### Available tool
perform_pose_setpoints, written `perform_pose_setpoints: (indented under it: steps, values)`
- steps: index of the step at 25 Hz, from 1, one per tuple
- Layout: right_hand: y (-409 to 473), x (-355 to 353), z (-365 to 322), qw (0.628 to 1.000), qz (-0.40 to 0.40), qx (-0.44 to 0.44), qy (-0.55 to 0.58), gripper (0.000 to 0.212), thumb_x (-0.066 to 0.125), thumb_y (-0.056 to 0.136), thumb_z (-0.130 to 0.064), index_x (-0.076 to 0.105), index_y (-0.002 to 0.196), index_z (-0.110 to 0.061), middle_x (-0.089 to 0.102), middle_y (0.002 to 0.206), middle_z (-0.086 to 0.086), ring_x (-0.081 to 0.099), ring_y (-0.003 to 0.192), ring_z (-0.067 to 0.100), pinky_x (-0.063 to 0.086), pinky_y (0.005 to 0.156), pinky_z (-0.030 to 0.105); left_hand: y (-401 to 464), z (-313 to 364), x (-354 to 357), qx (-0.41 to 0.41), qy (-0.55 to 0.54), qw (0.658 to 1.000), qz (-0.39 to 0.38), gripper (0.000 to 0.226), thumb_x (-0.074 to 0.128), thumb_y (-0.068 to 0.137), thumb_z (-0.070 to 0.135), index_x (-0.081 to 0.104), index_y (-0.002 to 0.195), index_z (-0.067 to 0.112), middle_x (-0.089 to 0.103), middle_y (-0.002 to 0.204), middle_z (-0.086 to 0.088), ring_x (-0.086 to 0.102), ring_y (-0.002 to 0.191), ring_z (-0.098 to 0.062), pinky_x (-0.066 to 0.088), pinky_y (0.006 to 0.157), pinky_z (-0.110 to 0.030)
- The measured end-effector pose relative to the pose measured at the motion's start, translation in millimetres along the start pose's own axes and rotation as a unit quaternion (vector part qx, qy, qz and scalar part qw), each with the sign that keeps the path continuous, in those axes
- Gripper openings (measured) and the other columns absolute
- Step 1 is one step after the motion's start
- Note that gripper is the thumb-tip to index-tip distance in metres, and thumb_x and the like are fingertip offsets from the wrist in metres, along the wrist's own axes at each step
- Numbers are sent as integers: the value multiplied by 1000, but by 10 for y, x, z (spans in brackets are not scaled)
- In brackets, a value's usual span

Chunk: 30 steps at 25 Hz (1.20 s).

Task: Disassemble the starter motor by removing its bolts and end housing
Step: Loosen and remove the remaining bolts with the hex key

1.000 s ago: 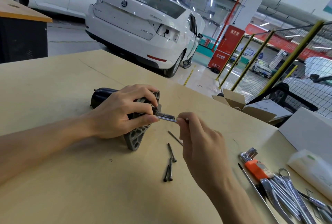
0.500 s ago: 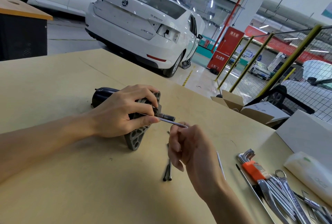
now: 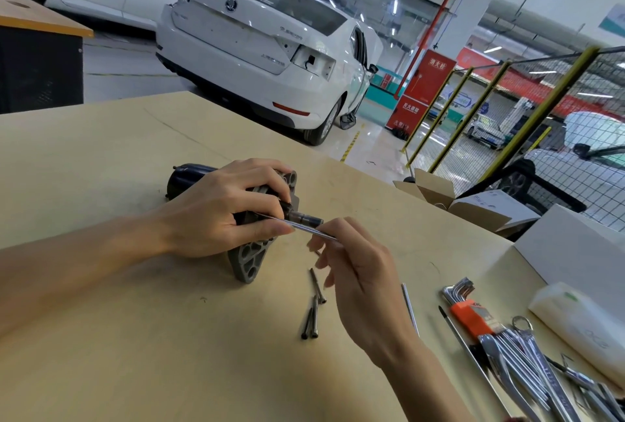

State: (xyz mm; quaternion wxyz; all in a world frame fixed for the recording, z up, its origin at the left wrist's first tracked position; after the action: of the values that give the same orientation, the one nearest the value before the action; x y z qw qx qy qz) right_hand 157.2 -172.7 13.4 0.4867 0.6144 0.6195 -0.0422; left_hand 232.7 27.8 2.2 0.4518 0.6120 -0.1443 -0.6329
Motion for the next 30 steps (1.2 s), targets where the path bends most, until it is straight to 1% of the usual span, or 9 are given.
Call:
perform_pose_setpoints:
  steps: [3, 5, 7, 9, 11, 15, 19, 23, 30]
  values:
    - [-21, 38, -73, 998, 26, 44, 25, 20, 43, 93, -19, 59, 88, -30, 61, 85, -13, 59, 74, 16, 51, 61, 38, 5, 10, 1, 3, 2, 1000, 4, 30, 57, 93, 39, 74, 83, 16, 65, 112, 2, 47, 134, -18, 43, 104, -45]
    - [-21, 35, -103, 990, 45, 117, 63, 8, 52, 97, -30, 57, 91, -31, 63, 81, -9, 59, 71, 15, 52, 62, 39, 13, 14, 0, 4, 1, 1000, 11, 29, 56, 94, 35, 73, 83, 15, 66, 110, 1, 49, 133, -20, 44, 104, -46]
    - [-14, 27, -124, 967, 22, 219, 129, 24, 58, 93, -44, 58, 81, -24, 56, 67, -4, 52, 59, 15, 47, 53, 31, 16, 14, -2, 4, -1, 1000, 16, 29, 55, 95, 33, 73, 83, 13, 67, 109, 0, 51, 132, -22, 45, 102, -48]
    - [-7, 27, -173, 935, -16, 284, 210, 43, 60, 88, -51, 54, 58, -21, 45, 55, 0, 39, 46, 12, 34, 43, 19, 16, 13, -2, 6, -4, 1000, 23, 30, 54, 96, 32, 73, 84, 12, 68, 107, -1, 52, 130, -23, 46, 101, -48]
    - [-9, 33, -251, 919, -37, 283, 273, 49, 62, 86, -52, 49, 50, -21, 37, 51, -1, 31, 42, 11, 28, 40, 16, 16, 5, -3, 10, 0, 1000, 28, 30, 54, 96, 32, 73, 84, 12, 68, 106, -1, 53, 129, -23, 47, 100, -48]
    - [-4, 36, -241, 873, -31, 315, 371, 51, 52, 87, -60, 51, 58, -18, 35, 53, -1, 28, 42, 13, 22, 39, 20, 23, -1, -3, 17, 4, 999, 31, 30, 56, 95, 34, 73, 81, 12, 68, 105, -1, 53, 129, -22, 47, 101, -45]
    - [3, 76, -174, 844, -14, 350, 406, 44, 49, 93, -45, 49, 57, -18, 33, 52, -2, 26, 40, 12, 20, 37, 20, 24, 6, -13, 18, 11, 999, 27, 30, 58, 94, 36, 74, 81, 14, 68, 107, 0, 52, 130, -21, 46, 103, -41]
    - [-2, 53, -189, 864, -25, 312, 394, 34, 49, 94, -33, 49, 64, -17, 33, 56, -1, 27, 43, 12, 21, 40, 21, 12, 8, -12, 14, 11, 1000, 22, 31, 58, 93, 38, 74, 81, 15, 68, 108, 0, 51, 131, -20, 45, 103, -41]
    - [-9, 7, -210, 961, -37, 171, 213, 43, 40, 104, -27, 59, 65, -23, 49, 51, -2, 43, 47, 13, 34, 45, 21, 9, 1, -21, 15, 14, 1000, 13, 31, 59, 92, 39, 74, 81, 15, 67, 109, -1, 50, 133, -21, 46, 103, -44]
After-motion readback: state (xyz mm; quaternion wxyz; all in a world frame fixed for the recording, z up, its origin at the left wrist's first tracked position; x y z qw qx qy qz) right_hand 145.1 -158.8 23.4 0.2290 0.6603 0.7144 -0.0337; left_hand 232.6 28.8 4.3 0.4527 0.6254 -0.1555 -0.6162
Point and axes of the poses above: each hand's wrist, its own y-axis towards the middle knuckle, its own x-axis out of the palm, z = x × y, the point moved 2 cm from there along y, towards the middle knuckle
